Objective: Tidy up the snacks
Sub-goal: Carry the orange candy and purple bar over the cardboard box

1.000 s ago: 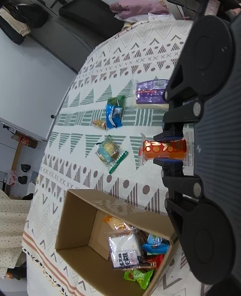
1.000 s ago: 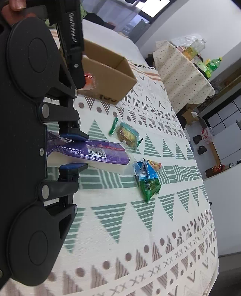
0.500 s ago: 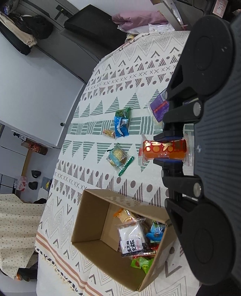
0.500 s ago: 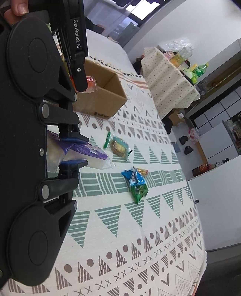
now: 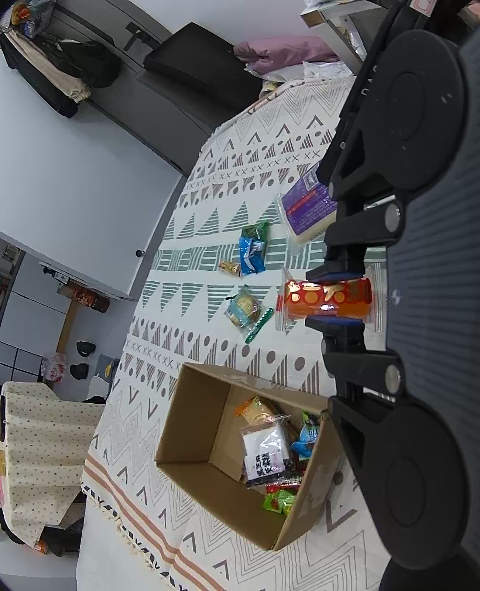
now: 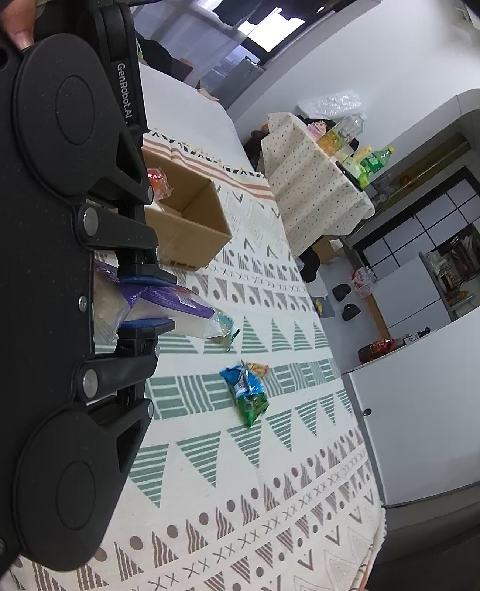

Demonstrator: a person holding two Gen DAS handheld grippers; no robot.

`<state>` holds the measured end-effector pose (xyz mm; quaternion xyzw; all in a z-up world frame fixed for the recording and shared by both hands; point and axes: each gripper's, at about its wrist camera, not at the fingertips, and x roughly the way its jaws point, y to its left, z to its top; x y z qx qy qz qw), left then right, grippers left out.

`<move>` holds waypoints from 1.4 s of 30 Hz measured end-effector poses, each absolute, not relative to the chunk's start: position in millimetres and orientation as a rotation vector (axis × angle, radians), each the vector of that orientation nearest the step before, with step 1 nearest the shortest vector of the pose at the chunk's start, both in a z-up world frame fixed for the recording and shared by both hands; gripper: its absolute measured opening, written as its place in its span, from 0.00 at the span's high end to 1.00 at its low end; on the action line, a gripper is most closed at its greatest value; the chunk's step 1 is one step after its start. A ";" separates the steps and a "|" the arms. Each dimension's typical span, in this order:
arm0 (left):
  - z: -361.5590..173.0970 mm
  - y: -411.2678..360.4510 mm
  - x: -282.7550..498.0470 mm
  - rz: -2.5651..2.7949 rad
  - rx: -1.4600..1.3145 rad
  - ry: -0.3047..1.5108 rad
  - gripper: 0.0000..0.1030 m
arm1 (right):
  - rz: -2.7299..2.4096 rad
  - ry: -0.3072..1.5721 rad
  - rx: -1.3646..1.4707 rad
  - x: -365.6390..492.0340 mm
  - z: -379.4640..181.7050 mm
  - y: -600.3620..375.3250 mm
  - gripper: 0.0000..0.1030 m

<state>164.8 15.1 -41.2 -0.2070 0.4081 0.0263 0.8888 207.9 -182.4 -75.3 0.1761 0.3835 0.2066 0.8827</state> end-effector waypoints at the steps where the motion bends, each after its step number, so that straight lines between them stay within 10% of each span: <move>1: -39.9 16.8 164.3 0.054 -0.432 0.846 0.83 | 0.432 0.793 0.364 207.1 -72.7 -180.0 0.83; 42: -36.6 132.8 190.6 0.116 -0.509 0.826 0.83 | 0.526 0.768 0.288 244.1 -41.3 -61.6 0.83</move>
